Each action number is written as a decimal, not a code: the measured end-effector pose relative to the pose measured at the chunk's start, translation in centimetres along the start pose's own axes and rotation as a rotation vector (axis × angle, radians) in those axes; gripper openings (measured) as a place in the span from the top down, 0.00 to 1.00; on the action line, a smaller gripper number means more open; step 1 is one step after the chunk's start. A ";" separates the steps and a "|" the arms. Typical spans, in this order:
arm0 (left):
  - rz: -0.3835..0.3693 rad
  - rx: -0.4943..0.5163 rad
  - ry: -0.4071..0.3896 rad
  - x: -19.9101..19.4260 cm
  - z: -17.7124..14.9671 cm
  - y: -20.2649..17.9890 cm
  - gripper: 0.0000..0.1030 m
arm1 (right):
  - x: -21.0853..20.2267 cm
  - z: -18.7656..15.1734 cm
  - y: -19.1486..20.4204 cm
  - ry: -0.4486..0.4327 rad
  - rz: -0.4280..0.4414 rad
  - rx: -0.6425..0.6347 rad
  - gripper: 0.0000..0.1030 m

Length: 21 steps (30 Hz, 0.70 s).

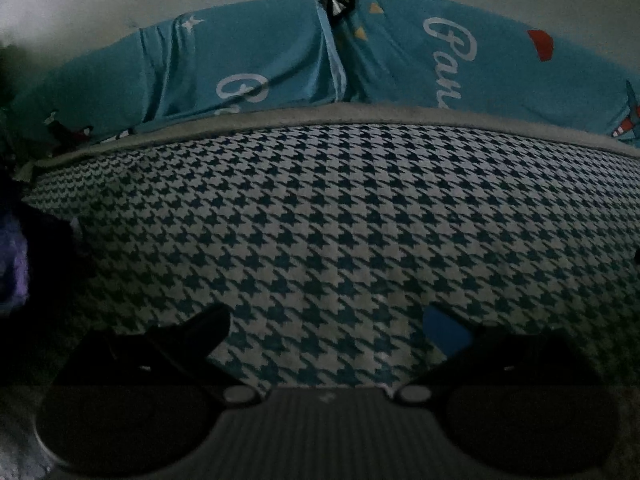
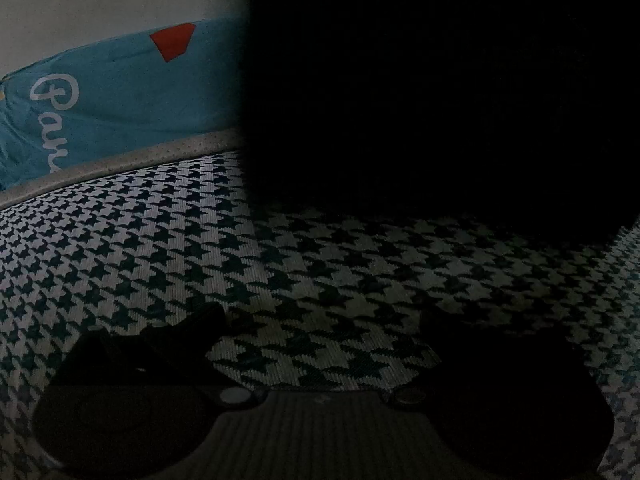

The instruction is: Fold clothes

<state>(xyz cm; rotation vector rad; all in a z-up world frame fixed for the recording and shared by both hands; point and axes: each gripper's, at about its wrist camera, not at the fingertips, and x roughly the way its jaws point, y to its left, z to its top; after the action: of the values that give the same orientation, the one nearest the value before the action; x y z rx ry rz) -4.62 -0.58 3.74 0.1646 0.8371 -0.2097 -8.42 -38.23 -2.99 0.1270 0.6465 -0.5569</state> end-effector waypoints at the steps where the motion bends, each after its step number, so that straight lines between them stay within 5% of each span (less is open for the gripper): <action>1: 0.008 -0.003 0.002 0.5 0.3 0.5 0.00 | 0.0 0.0 -0.1 0.000 0.000 0.000 0.00; 21: 0.035 -0.057 0.014 0.7 1.1 2.6 0.00 | 0.2 0.0 0.0 0.001 -0.003 -0.001 0.00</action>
<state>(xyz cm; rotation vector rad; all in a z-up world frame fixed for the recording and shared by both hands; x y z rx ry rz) -2.73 1.61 4.15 0.1273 0.8526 -0.1523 -8.24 -38.32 -3.10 0.1250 0.6479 -0.5589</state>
